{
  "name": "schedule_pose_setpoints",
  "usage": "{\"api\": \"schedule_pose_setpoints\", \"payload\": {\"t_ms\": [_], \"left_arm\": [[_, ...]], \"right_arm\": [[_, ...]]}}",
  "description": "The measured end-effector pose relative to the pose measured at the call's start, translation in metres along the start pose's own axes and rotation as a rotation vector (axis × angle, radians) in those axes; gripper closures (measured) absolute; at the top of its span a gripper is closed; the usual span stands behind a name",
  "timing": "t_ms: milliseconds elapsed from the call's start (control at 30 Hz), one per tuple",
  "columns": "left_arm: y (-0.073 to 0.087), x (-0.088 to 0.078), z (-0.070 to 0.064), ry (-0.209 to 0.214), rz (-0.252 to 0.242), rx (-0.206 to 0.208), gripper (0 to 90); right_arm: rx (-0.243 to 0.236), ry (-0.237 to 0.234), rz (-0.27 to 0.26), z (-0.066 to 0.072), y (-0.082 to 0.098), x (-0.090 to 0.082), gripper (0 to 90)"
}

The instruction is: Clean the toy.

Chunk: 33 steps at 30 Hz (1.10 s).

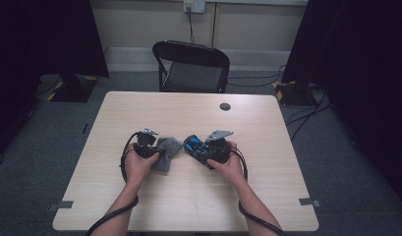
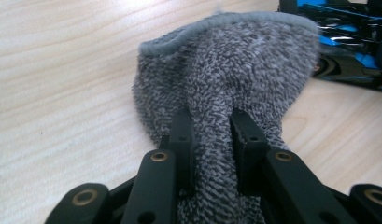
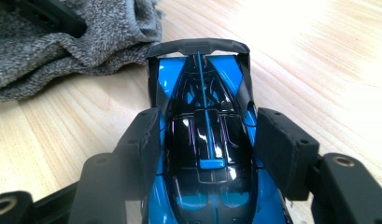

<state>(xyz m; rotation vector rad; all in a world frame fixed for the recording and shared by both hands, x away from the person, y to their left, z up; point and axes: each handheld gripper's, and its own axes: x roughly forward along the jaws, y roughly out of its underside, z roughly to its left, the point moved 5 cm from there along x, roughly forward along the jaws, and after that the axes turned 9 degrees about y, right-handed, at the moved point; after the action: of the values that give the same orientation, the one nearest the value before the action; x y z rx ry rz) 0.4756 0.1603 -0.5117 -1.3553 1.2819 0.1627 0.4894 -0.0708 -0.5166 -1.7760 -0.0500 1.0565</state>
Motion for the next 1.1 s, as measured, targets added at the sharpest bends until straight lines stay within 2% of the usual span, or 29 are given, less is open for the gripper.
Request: {"api": "schedule_pose_setpoints", "payload": {"t_ms": [67,100,200,300,367,433,533,667,700,733,867,900,933,967,1100], "left_arm": [[0.002,-0.003,-0.004,0.012,0.002,0.019,73.1],[0.004,-0.006,-0.012,0.031,0.009,0.049,73.1],[0.007,-0.009,-0.028,0.079,0.017,0.087,73.1],[0.008,-0.009,-0.042,0.106,0.014,0.124,73.1],[0.009,-0.009,-0.046,0.111,0.011,0.138,73.1],[0.012,-0.007,-0.060,0.143,0.023,0.170,73.0],[0.015,0.000,-0.074,0.175,0.031,0.193,73.1],[0.018,0.012,-0.095,0.203,0.064,0.244,73.1],[0.018,0.012,-0.095,0.203,0.064,0.244,73.1],[0.018,0.017,-0.106,0.227,0.075,0.266,73.0],[0.018,0.027,-0.127,0.265,0.096,0.314,73.1],[0.018,0.027,-0.127,0.265,0.096,0.314,73.0],[0.017,0.033,-0.136,0.278,0.091,0.324,73.0],[0.016,0.035,-0.138,0.287,0.099,0.334,73.0],[0.012,0.046,-0.144,0.303,0.101,0.322,73.0]], "right_arm": [[-0.002,-0.002,0.010,0.000,-0.001,0.000,41.4],[-0.004,-0.004,0.012,-0.001,-0.001,0.000,41.4],[0.006,-0.015,0.015,-0.002,-0.001,0.000,41.3],[0.011,-0.026,0.019,-0.003,-0.001,0.000,41.2],[0.008,-0.026,0.023,-0.003,-0.001,0.000,41.2],[0.000,-0.022,0.022,-0.002,-0.002,0.001,41.2],[0.003,-0.019,0.020,-0.002,-0.001,0.001,41.2],[0.007,-0.027,0.026,-0.003,-0.001,0.000,41.2],[0.007,-0.027,0.026,-0.003,-0.001,0.000,41.2],[0.007,-0.025,0.028,-0.003,-0.001,0.000,41.2],[0.003,-0.023,0.032,-0.003,-0.002,0.000,41.2],[0.001,-0.022,0.033,-0.003,-0.002,0.000,41.2],[0.000,-0.022,0.034,-0.003,-0.002,0.000,41.2],[0.003,-0.023,0.034,-0.003,-0.002,0.000,41.2],[0.004,-0.022,0.032,-0.003,-0.002,0.000,41.2]]}}
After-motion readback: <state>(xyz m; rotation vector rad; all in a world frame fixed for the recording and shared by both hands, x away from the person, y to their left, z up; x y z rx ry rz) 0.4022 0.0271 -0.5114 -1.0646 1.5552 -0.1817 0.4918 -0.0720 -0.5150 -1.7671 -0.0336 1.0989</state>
